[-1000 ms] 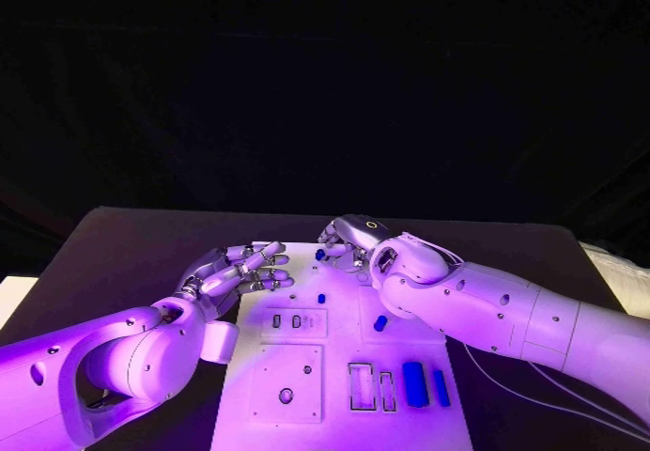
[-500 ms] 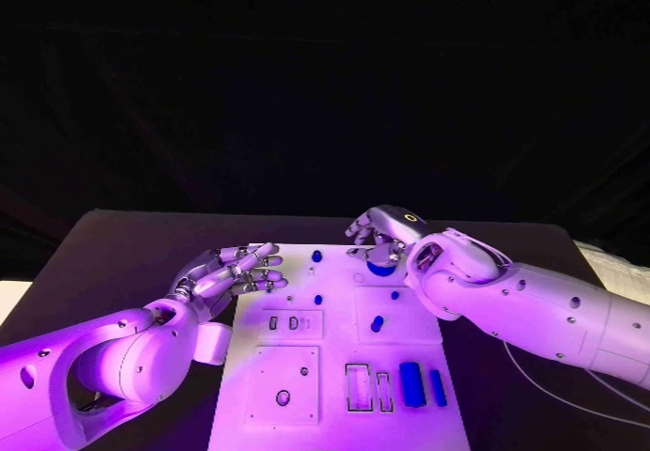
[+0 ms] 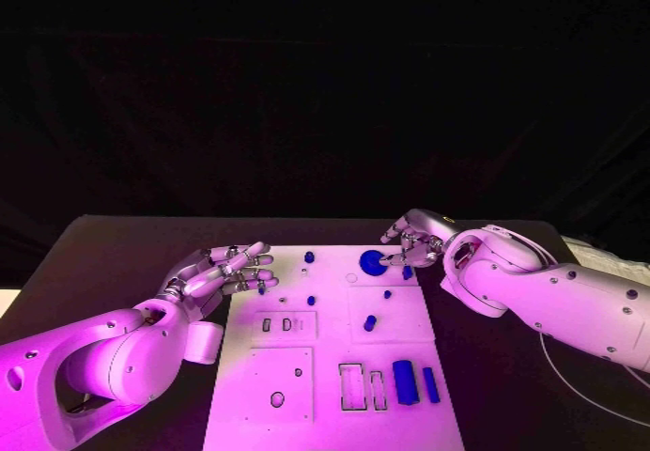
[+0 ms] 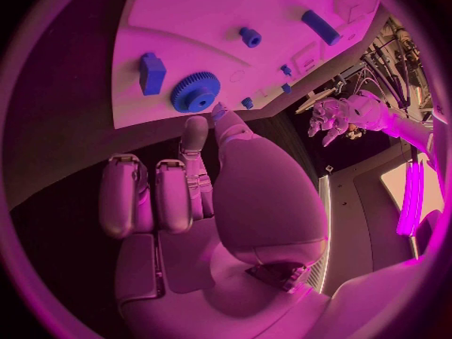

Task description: Assemble the parts on the task board

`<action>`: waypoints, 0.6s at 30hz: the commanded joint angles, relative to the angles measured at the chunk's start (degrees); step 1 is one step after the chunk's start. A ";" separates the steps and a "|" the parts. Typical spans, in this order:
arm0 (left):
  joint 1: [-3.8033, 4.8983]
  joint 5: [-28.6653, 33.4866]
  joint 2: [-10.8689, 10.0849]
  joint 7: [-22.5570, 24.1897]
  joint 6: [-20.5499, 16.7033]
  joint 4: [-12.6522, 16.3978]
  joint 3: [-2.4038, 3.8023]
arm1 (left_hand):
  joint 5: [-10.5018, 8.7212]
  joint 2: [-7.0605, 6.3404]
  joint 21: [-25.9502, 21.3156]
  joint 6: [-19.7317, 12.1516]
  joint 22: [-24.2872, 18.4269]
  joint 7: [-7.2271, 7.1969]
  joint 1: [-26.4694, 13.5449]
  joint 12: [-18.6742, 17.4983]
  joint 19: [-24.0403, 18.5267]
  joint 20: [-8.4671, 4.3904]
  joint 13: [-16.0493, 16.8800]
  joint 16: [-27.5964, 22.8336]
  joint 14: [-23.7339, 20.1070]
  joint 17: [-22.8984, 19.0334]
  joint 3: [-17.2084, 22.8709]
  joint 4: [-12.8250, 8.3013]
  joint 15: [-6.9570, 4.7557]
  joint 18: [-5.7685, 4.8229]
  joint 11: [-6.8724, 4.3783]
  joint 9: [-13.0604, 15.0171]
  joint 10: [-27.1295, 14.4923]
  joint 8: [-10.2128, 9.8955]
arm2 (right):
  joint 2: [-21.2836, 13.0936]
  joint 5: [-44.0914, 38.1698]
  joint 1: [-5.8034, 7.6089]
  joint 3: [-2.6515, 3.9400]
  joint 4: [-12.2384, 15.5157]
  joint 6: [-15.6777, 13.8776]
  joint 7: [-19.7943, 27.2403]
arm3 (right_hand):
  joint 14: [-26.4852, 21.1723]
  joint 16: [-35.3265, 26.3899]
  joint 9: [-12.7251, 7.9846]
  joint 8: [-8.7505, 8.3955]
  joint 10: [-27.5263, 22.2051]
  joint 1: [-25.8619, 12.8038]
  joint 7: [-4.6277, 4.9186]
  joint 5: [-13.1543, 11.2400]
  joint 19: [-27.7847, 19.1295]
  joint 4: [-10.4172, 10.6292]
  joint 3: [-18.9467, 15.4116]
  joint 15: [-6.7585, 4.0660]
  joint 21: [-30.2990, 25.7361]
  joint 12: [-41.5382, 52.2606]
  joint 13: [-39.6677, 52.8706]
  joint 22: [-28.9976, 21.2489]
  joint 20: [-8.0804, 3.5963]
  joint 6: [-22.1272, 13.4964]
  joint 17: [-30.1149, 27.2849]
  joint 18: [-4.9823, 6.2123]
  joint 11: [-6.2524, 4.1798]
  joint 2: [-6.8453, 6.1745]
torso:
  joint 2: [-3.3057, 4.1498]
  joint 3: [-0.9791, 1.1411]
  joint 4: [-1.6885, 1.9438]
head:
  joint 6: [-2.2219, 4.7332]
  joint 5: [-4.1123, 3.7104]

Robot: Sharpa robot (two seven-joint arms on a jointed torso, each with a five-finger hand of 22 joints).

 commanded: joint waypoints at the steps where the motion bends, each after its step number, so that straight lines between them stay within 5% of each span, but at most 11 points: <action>1: 0.08 0.17 0.05 0.55 1.34 0.02 0.04 | -0.37 0.17 -0.29 -0.12 -0.07 0.07 0.61 -0.25 0.23 0.09 0.00 -0.35 -0.14 0.05 -0.08 -0.29 0.15 0.52 0.11 -0.04 -0.36 -0.25 | 0.27 1.17 -0.17 0.05 -0.51 4.01 -2.14 | 3.40 0.94 0.04 0.07 0.03 0.81 0.42 0.33 0.66 0.66 -0.67 0.23 0.51 4.29 5.01 0.88 0.06 -0.07 1.30 -0.67 0.16 0.41 | -0.03 -0.02 0.03 | -0.11 0.00; 18: 0.08 0.18 0.22 0.49 1.44 -0.21 0.04 | -0.37 0.17 -0.29 -0.12 -0.07 0.07 0.61 -0.25 0.23 0.09 0.00 -0.35 -0.14 0.05 -0.08 -0.29 0.15 0.52 0.11 -0.04 -0.36 -0.25 | 2.33 -0.28 -0.97 0.05 -1.69 2.50 -2.21 | 3.99 3.94 0.09 0.24 1.62 2.01 0.49 0.81 2.45 2.03 -1.67 0.42 2.23 15.73 17.73 4.34 0.29 0.44 5.88 -1.33 0.30 1.19 | 0.00 -0.11 0.19 | -0.39 -0.16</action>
